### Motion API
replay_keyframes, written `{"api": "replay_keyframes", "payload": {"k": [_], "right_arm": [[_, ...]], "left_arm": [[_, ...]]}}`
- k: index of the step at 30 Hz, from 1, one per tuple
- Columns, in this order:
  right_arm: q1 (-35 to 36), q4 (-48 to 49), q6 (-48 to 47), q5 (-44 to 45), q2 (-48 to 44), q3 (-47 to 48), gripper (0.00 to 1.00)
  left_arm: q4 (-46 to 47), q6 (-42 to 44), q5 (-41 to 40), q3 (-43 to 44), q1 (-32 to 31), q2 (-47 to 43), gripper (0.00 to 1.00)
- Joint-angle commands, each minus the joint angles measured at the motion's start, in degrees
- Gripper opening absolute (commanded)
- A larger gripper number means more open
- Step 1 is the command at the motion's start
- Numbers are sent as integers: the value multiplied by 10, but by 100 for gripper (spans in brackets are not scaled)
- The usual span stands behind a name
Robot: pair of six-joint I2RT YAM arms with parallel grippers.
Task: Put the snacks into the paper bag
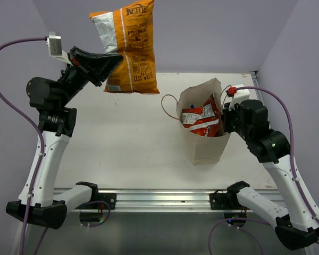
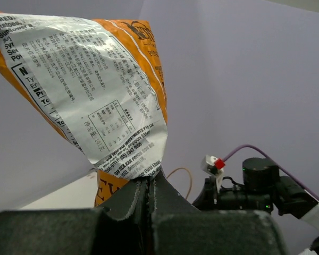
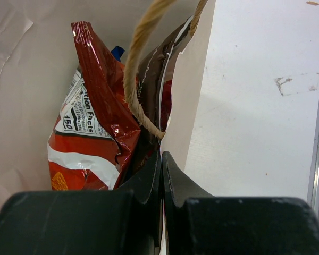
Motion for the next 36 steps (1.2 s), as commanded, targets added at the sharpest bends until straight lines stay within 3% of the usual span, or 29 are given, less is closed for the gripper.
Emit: {"api": "replay_keyframes", "payload": {"k": [1, 10, 19, 28, 36], "right_arm": [[4, 2, -7, -6, -3, 9, 3], [3, -1, -7, -4, -4, 9, 3], [4, 1, -7, -3, -9, 6, 3], [3, 2, -8, -2, -14, 5, 3], [3, 2, -8, 0, -19, 2, 3]], "left_arm": [[47, -28, 15, 24, -61, 16, 0], [3, 75, -67, 67, -273, 123, 0], [-58, 139, -116, 168, -349, 237, 0], [-125, 199, -171, 208, -384, 309, 0], [-250, 287, -322, 200, -424, 312, 0]]}}
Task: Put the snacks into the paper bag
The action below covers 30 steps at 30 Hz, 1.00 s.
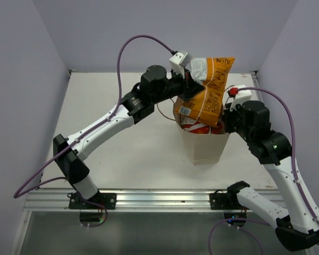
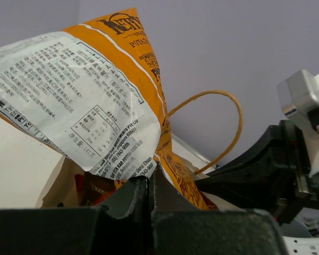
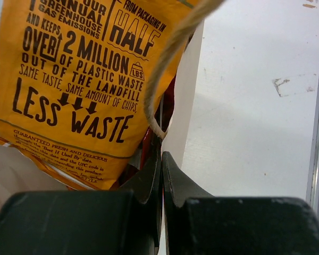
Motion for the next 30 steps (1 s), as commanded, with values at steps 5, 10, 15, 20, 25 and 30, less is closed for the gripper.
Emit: {"api": "replay_keyframes", "payload": {"k": [5, 10, 15, 20, 25, 30], "right_arm": [[5, 3, -9, 2, -10, 4, 3], [4, 1, -9, 7, -9, 6, 3], [4, 0, -10, 13, -10, 8, 3], [3, 0, -10, 16, -13, 12, 3], [3, -1, -11, 20, -16, 14, 3], [3, 0, -11, 21, -13, 15, 3]], "left_arm": [[-80, 93, -177, -22, -36, -31, 0], [-125, 144, -179, -20, -77, -12, 0], [-212, 179, -184, 52, -114, 59, 0], [-326, 193, -228, 157, -135, 156, 0], [-401, 184, -256, 192, -136, 210, 0], [-452, 172, -269, 214, -135, 231, 0]]}}
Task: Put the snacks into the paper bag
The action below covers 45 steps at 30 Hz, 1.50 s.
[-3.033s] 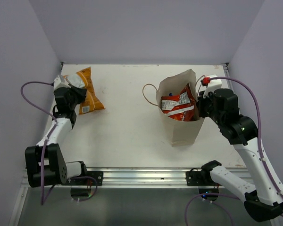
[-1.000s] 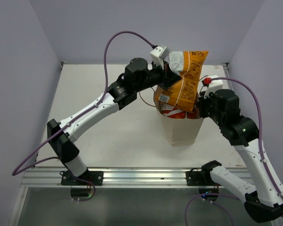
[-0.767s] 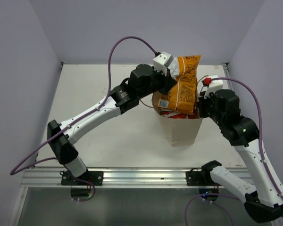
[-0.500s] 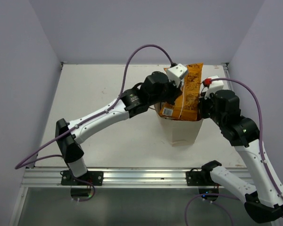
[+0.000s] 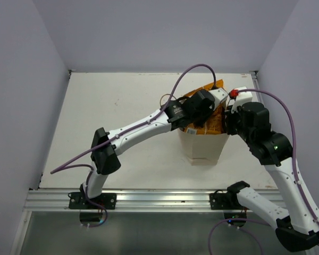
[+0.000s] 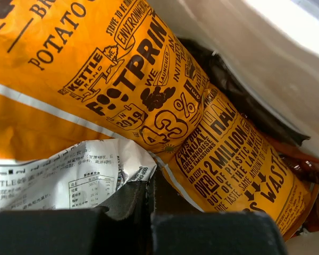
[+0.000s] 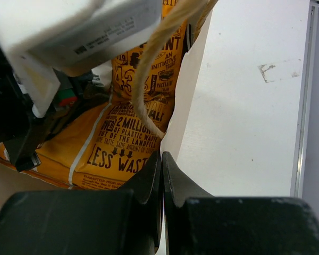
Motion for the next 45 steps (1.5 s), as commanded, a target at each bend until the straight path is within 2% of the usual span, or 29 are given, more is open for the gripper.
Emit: {"api": "replay_keyframes", "payload": {"k": [1, 5, 10, 12, 13, 15, 18, 21, 27, 31, 34, 35, 37, 38, 39, 40, 44, 45], "right_arm": [[3, 30, -5, -11, -8, 16, 3], [3, 28, -5, -9, -9, 17, 3], [4, 28, -5, -7, -8, 16, 3], [3, 26, -4, -6, -8, 17, 3], [3, 25, -4, -6, -9, 19, 3], [4, 25, -4, -6, -11, 19, 3], [4, 25, -3, -6, -12, 19, 3], [3, 26, -4, -6, -12, 18, 3], [3, 26, -4, -4, -13, 17, 3], [3, 28, -4, -5, -12, 16, 3], [3, 28, -4, -6, -12, 16, 4], [4, 28, -4, -6, -12, 16, 4], [3, 28, -4, -6, -12, 15, 5], [3, 28, -4, -6, -12, 15, 5], [4, 28, -4, -6, -10, 16, 5], [4, 28, -4, -6, -9, 16, 5], [3, 28, -4, -8, -7, 15, 5], [4, 28, -4, -8, -7, 15, 5]], "left_arm": [[-130, -4, -19, 27, -5, 34, 0], [-178, -10, -36, 73, -4, 56, 0], [-139, -8, -33, 79, -3, 27, 0], [-156, -16, -6, 123, 1, 27, 0], [-169, -23, 57, 158, 7, 41, 0], [-177, -45, 109, 146, 36, 50, 0], [-164, -46, 101, 52, 42, 49, 0], [-139, -48, 125, 23, 42, 41, 0], [-135, -48, 133, 44, 41, 46, 0], [-99, -39, 129, 65, 41, 18, 0], [-42, -31, 119, 82, 39, -21, 22], [-6, -28, 116, 84, 38, -33, 43], [36, -16, 89, 76, 32, -78, 70], [81, -12, 74, 70, 28, -95, 83], [108, -6, 39, 44, 24, -136, 87], [139, 0, 25, 20, 16, -160, 99], [371, 15, -29, -164, 12, -316, 100], [407, 18, -66, -220, 12, -368, 100]]}}
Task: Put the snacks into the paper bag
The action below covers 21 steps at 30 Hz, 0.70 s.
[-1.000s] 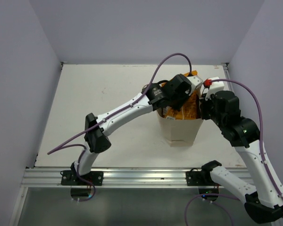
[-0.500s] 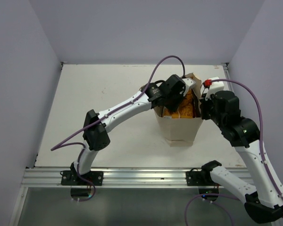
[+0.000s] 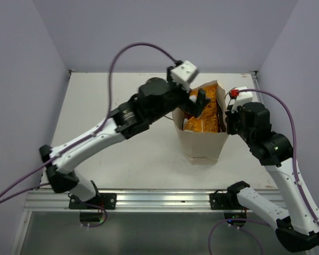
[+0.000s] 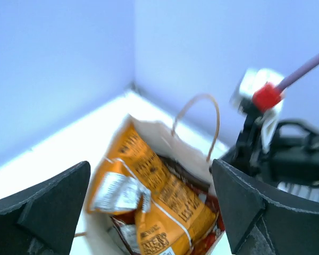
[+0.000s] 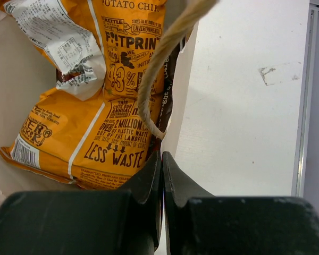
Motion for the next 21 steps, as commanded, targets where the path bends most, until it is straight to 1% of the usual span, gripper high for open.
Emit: {"api": "replay_keyframes", "payload": {"k": [1, 2, 3, 4, 5, 6, 8, 9, 10, 12, 16, 17, 21], "right_arm": [[4, 22, -4, -7, -5, 16, 5], [4, 22, -4, -7, -6, 17, 5], [4, 22, -3, -8, -6, 16, 5], [4, 22, -3, -9, -6, 16, 5], [4, 23, -3, -9, -4, 16, 5], [4, 22, -3, -9, -3, 16, 5], [4, 21, -3, -9, -1, 17, 5], [3, 21, -3, -11, -3, 16, 5], [4, 21, -3, -10, -3, 16, 5], [4, 21, -3, -9, -5, 16, 5], [3, 20, -2, -14, -3, 17, 6], [4, 20, -2, -14, -3, 18, 6], [3, 20, -1, -14, -7, 15, 6]], "left_arm": [[235, 28, -119, -108, 3, -149, 100], [223, 27, -142, -118, 4, -166, 100], [208, 29, -184, -123, 4, -183, 100], [190, 28, -200, -122, 5, -187, 100], [137, 22, -210, -123, 5, -190, 100], [124, 15, -212, -139, 5, -201, 100], [112, -10, -199, -172, 5, -232, 100], [109, -21, -195, -207, 5, -243, 100], [108, -46, -190, -224, 5, -253, 100], [97, -72, -166, -263, 6, -277, 100], [86, -150, -117, -308, 13, -298, 100], [88, -164, -95, -317, 15, -305, 100], [109, -202, -66, -363, 23, -311, 100]]}}
